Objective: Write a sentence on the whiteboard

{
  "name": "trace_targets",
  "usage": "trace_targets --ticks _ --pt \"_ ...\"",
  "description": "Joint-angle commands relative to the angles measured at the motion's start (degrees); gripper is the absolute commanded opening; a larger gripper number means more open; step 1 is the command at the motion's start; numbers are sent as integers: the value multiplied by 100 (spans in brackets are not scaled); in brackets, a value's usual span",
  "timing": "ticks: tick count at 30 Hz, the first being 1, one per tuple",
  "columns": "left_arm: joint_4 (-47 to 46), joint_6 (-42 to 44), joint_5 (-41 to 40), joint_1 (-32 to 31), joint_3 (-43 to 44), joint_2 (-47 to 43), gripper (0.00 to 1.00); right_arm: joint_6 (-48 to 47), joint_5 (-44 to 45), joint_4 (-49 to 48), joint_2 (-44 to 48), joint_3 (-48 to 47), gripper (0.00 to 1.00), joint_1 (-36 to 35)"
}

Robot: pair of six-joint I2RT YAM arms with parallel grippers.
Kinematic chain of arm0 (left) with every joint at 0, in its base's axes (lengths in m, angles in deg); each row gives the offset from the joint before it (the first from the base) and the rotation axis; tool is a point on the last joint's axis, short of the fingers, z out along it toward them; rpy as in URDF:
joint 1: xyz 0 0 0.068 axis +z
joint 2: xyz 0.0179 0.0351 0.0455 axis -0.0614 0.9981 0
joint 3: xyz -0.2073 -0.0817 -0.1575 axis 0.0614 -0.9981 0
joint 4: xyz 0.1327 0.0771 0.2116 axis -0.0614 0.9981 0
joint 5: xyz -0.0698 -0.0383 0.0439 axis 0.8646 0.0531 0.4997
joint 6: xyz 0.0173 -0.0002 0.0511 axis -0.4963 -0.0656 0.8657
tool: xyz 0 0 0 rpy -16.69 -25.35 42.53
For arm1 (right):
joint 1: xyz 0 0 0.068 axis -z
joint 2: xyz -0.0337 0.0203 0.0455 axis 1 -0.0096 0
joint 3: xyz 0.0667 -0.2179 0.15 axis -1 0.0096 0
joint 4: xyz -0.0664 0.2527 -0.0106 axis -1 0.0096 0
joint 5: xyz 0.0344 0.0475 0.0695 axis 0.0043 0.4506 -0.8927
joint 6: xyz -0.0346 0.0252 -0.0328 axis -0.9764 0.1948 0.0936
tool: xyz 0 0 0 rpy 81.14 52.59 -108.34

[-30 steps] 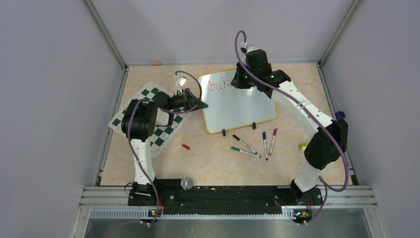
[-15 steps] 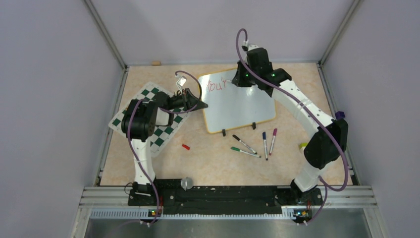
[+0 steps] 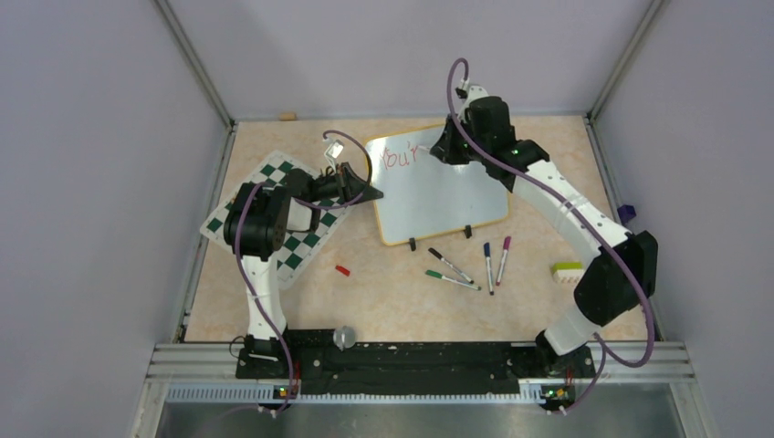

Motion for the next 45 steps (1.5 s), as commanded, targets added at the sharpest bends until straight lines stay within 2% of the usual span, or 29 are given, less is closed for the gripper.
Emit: trace_targets --ticks 1,12,45 --pt "-579 72 652 -124 8 -240 0 -36 -104 -478 449 91 0 38" --pt "-579 61 657 -124 17 -231 0 8 262 114 258 10 0 38" --pt "-579 79 668 -124 -13 -253 0 13 376 234 -148 -291 0 38"
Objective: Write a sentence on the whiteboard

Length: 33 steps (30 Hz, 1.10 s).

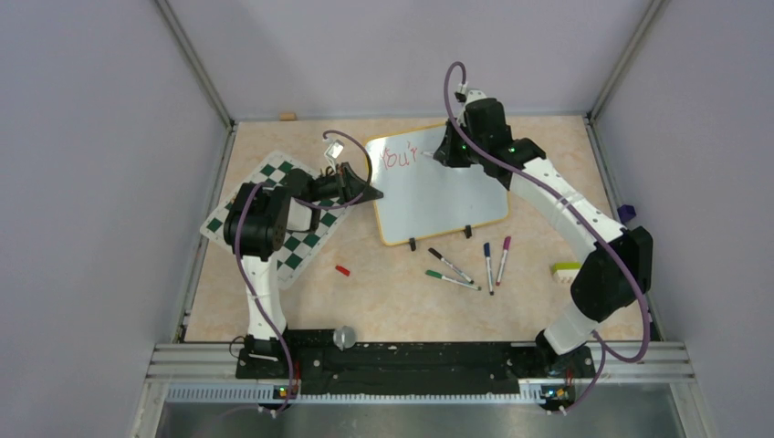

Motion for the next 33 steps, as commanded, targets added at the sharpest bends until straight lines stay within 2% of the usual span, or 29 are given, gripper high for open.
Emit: trace_targets --ticks 1,18,33 --pt "-577 66 660 -124 -8 -253 0 9 176 -2 -74 -294 0 32" --pt "-577 66 668 -124 0 -248 0 11 522 96 -81 -389 0 94" --pt "-577 63 659 -124 8 -244 0 8 228 64 -300 -697 0 103"
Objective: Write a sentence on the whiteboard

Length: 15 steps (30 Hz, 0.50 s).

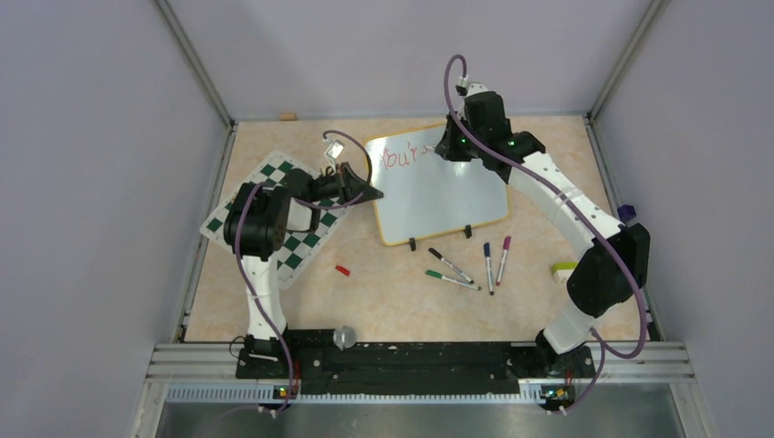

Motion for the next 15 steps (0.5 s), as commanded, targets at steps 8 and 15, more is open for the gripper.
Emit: trace_targets --ticks 8,15 --pt "-588 62 678 -124 26 -241 0 79 -252 -180 -104 -166 0 83" --pt "-588 53 676 -124 34 -226 0 137 -273 -175 58 115 0 79"
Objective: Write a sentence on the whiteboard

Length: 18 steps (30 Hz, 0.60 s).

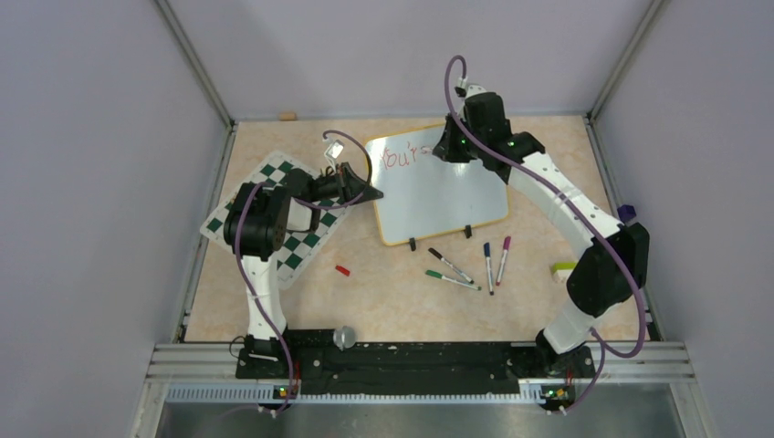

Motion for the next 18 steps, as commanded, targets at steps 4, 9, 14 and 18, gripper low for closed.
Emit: trace_targets --ticks 4,9,14,18 --pt "-584 35 675 -116 60 -199 0 80 11 -138 197 263 0 63" --pt "-581 11 674 -117 88 -173 0 54 66 -54 274 354 0 62" --pt "-585 20 666 -115 60 -186 0 -16 180 42 337 346 0 64" --pt "-585 29 658 -115 52 -197 0 -20 352 123 333 288 0 63"
